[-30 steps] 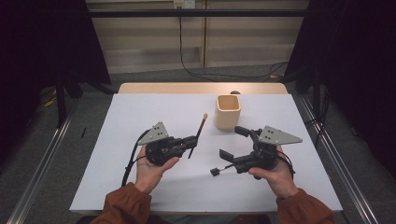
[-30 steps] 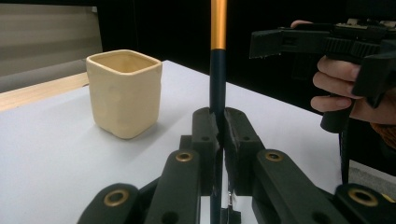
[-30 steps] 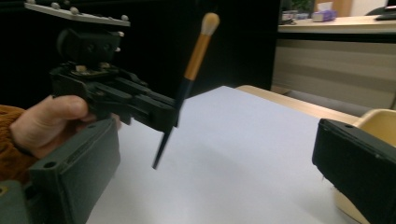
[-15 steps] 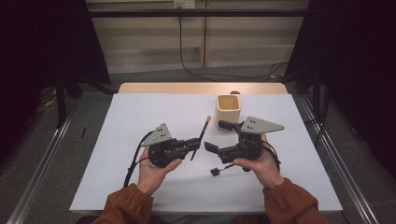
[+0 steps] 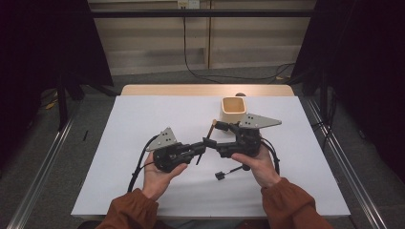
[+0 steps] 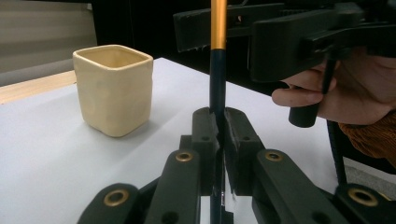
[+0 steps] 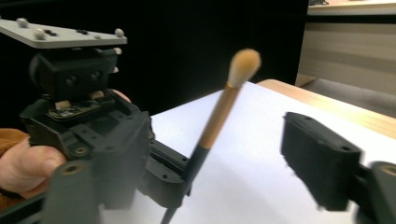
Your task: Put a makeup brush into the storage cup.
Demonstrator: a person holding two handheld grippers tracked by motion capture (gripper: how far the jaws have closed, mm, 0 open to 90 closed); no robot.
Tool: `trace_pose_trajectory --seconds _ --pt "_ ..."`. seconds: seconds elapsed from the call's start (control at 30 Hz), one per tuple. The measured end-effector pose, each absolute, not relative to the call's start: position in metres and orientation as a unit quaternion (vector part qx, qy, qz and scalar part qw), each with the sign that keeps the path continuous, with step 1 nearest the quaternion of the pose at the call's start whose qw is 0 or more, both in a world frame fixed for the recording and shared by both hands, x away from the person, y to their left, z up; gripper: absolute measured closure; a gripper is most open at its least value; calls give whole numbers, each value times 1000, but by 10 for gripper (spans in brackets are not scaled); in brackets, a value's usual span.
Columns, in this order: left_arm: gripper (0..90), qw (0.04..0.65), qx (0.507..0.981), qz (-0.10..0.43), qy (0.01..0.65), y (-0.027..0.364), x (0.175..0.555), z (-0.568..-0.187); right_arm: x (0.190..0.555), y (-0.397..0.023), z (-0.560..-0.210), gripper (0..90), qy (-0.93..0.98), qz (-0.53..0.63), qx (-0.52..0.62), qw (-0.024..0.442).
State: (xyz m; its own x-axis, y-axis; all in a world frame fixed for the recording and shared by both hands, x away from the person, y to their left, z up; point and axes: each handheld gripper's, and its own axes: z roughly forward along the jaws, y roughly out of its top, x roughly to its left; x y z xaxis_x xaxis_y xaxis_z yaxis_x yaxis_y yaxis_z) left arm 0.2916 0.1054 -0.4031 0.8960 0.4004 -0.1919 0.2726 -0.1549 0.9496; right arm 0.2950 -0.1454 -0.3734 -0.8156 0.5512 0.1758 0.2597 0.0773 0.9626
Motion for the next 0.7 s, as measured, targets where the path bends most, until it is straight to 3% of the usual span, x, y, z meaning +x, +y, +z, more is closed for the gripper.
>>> trace_pose_trajectory --seconds 0.3,0.57,0.7 --pt "838 609 760 50 221 102 292 -405 295 -146 -375 402 721 623 284 105" --pt "838 607 762 52 221 101 292 -407 296 -146 -377 603 718 627 288 91" --pt "838 605 763 51 223 102 293 -408 295 -146 -377 645 716 626 294 93"
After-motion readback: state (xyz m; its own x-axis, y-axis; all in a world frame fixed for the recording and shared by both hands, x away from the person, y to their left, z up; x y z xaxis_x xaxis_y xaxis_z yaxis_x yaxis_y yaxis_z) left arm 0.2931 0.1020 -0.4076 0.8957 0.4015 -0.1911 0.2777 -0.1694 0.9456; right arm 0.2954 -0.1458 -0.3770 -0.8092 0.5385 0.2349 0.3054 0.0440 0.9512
